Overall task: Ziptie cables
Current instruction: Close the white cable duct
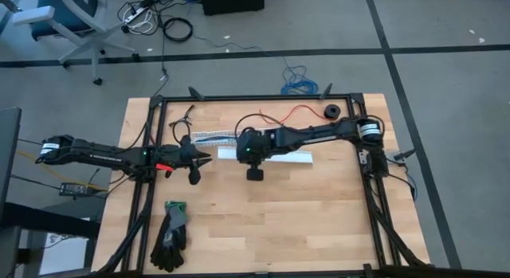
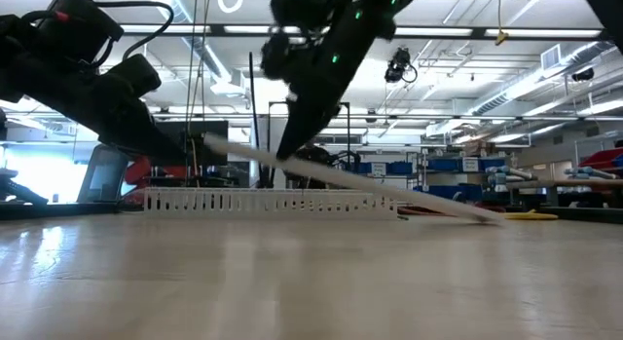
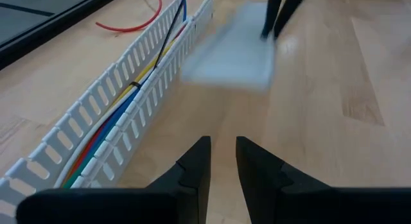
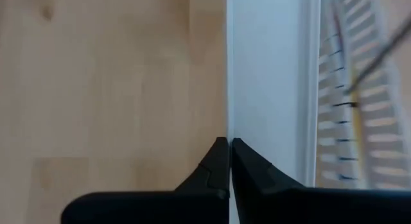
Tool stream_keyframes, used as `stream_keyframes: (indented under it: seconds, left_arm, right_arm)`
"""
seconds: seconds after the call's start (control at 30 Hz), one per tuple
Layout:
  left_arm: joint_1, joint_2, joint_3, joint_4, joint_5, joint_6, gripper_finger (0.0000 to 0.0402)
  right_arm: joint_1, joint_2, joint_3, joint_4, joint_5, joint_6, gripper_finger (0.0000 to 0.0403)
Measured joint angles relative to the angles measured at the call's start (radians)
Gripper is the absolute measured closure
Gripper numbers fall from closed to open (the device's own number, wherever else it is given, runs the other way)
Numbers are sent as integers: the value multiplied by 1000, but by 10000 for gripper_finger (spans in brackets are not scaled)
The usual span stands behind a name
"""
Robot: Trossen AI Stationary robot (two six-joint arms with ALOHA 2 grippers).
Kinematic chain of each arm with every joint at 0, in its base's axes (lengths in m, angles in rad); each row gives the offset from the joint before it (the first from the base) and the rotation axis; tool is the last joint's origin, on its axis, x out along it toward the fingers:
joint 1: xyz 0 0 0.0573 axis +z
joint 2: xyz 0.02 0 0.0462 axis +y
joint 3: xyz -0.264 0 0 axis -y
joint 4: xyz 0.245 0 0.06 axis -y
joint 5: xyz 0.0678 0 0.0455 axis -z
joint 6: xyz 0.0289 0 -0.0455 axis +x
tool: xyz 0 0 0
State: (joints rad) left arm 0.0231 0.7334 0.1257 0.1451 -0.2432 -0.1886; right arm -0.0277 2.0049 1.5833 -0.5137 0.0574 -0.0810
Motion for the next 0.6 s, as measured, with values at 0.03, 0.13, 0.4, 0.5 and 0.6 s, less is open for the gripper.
stream_keyframes:
  seconds: [0.03,0.13,0.4,0.5,0.6]
  left_arm:
    - [0,0,0,0,0,0,319]
    - [0,0,0,-1,0,-3,319]
    - [0,0,0,-3,0,-4,319]
    - [0,0,0,-2,0,-4,319]
    - [0,0,0,-2,0,-3,319]
  right_arm:
    - [0,-21,0,-14,0,0,403]
    - [1,-87,0,-77,28,-1,403]
    - [-3,-255,1,-115,94,-48,402]
    - [-12,-301,1,-125,119,-54,402]
    - [-37,-321,3,-129,132,-74,402]
